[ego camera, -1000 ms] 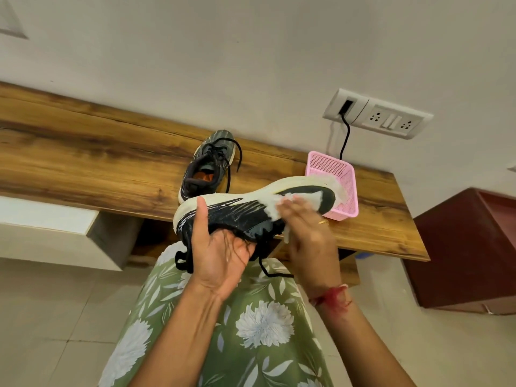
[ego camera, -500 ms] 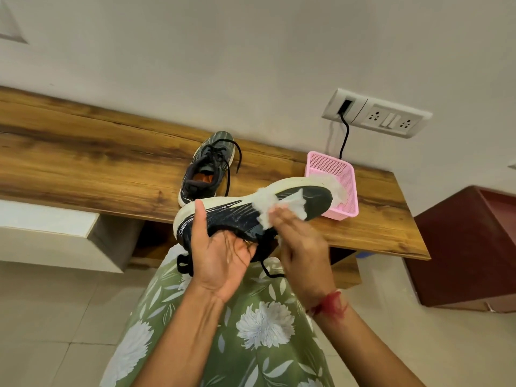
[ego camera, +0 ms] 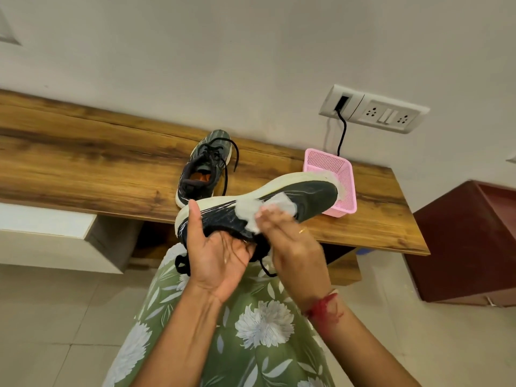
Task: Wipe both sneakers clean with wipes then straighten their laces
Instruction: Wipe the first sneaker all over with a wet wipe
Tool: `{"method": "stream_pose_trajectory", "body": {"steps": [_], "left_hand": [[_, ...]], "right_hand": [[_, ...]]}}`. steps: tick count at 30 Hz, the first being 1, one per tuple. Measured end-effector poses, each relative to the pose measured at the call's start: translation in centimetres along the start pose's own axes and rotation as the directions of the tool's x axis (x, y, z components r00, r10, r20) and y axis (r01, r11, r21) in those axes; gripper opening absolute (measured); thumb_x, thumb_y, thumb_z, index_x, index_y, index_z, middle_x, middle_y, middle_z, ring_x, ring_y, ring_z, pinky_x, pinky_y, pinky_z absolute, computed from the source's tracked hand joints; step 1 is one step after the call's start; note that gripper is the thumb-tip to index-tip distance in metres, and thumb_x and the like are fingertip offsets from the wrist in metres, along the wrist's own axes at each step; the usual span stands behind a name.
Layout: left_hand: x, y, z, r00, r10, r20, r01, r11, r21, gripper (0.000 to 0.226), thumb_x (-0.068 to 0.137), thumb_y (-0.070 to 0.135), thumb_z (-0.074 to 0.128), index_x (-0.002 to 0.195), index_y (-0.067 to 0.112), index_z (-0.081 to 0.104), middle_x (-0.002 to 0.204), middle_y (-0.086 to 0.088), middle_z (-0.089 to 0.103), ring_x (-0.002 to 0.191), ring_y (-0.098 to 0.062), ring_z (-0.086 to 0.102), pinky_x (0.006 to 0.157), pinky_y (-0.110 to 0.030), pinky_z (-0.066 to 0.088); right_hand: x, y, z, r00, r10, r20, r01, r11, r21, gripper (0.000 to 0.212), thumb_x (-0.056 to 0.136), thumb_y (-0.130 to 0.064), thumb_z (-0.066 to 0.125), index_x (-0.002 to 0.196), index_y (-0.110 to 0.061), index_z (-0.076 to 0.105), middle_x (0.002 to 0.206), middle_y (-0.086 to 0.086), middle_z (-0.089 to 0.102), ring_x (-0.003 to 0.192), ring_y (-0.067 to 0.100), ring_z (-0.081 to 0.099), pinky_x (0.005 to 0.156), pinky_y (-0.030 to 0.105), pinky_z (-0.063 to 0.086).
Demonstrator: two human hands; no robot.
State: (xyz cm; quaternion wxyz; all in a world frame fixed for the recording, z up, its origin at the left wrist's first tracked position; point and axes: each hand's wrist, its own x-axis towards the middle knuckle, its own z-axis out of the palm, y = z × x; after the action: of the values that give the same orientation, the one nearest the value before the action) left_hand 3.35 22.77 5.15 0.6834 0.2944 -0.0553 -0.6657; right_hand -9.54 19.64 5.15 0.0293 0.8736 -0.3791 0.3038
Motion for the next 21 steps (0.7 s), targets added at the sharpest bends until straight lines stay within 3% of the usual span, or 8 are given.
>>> {"method": "stream_pose_trajectory", "body": {"steps": [2,4,7,10,13,17,19,21], "left_hand": [[-0.1,-0.2,0.4,1.0,-0.018,-0.001,0.018,1.0,0.01,0.089,0.076,0.075,0.036,0.121,0.003,0.062,0.119,-0.017,0.066,0.106,-0.025,0.064,0.093,-0.034,0.05],[-0.2,-0.2,0.8,0.999,-0.029,-0.013,0.029,1.0,0.0,0.092,0.075,0.076,0.035,0.123,0.002,0.06,0.121,-0.018,0.065,0.109,-0.026,0.064,0.097,-0.036,0.049],[-0.3,0.3,0.9,0.997,-0.066,-0.026,0.063,0.993,-0.102,0.099,0.075,0.081,0.034,0.13,0.001,0.054,0.129,-0.019,0.06,0.12,-0.027,0.058,0.105,-0.039,0.043],[-0.1,0.5,0.5,0.992,-0.127,0.003,0.126,0.978,-0.167,0.1,0.077,0.081,0.031,0.13,0.001,0.057,0.132,-0.019,0.058,0.125,-0.026,0.054,0.106,-0.037,0.043],[0.0,0.7,0.8,0.984,-0.181,-0.004,0.18,0.98,-0.091,0.086,0.088,0.071,0.025,0.122,0.001,0.062,0.124,-0.018,0.063,0.115,-0.024,0.062,0.101,-0.035,0.044],[0.1,1.0,1.1,0.984,-0.164,-0.07,0.166,0.986,0.024,0.058,0.096,0.052,0.034,0.116,0.005,0.062,0.106,-0.012,0.072,0.093,-0.018,0.07,0.083,-0.028,0.056],[0.2,0.5,0.9,0.983,-0.128,-0.131,0.125,0.992,-0.034,0.046,0.097,0.042,0.039,0.115,0.006,0.061,0.1,-0.01,0.073,0.086,-0.018,0.071,0.075,-0.026,0.059],[0.3,0.1,0.5,0.979,-0.145,-0.142,0.125,0.982,-0.141,0.037,0.097,0.033,0.042,0.112,0.005,0.062,0.098,-0.011,0.073,0.085,-0.019,0.07,0.079,-0.028,0.057]], "right_hand": [[0.7,1.0,-0.3,0.978,0.196,-0.067,-0.196,0.981,0.0,0.04,0.083,0.0,0.046,0.118,-0.005,0.063,0.121,0.011,0.062,0.115,0.023,0.057,0.099,0.039,0.046],[0.7,0.3,-0.1,0.957,0.274,-0.097,-0.276,0.961,-0.003,0.041,0.08,0.004,0.052,0.119,-0.004,0.062,0.122,0.012,0.062,0.116,0.025,0.057,0.101,0.038,0.042],[-0.1,-1.5,0.3,0.988,0.147,-0.054,-0.147,0.989,0.004,0.043,0.082,0.0,0.041,0.118,-0.004,0.063,0.123,0.012,0.061,0.119,0.023,0.055,0.103,0.034,0.04],[0.1,-1.2,-0.2,0.995,0.099,-0.022,-0.098,0.994,0.041,0.039,0.084,-0.002,0.042,0.116,-0.005,0.065,0.121,0.009,0.063,0.118,0.019,0.056,0.101,0.031,0.042],[0.5,-0.6,-1.1,0.995,0.097,-0.018,-0.096,0.994,0.054,0.031,0.085,-0.003,0.051,0.11,-0.007,0.067,0.116,0.006,0.065,0.112,0.016,0.057,0.099,0.025,0.042],[0.4,1.4,-2.2,0.978,0.192,-0.078,-0.191,0.981,0.014,0.028,0.083,0.001,0.056,0.107,-0.006,0.068,0.111,0.008,0.067,0.104,0.02,0.061,0.092,0.031,0.048],[0.6,2.8,-2.7,0.947,0.301,-0.115,-0.304,0.953,-0.008,0.028,0.082,0.003,0.058,0.107,-0.005,0.067,0.109,0.01,0.067,0.102,0.024,0.061,0.089,0.037,0.05],[1.0,3.6,-3.1,0.908,0.387,-0.161,-0.396,0.918,-0.03,0.029,0.079,0.007,0.062,0.105,-0.005,0.066,0.105,0.012,0.067,0.101,0.029,0.06,0.088,0.041,0.05]]}}
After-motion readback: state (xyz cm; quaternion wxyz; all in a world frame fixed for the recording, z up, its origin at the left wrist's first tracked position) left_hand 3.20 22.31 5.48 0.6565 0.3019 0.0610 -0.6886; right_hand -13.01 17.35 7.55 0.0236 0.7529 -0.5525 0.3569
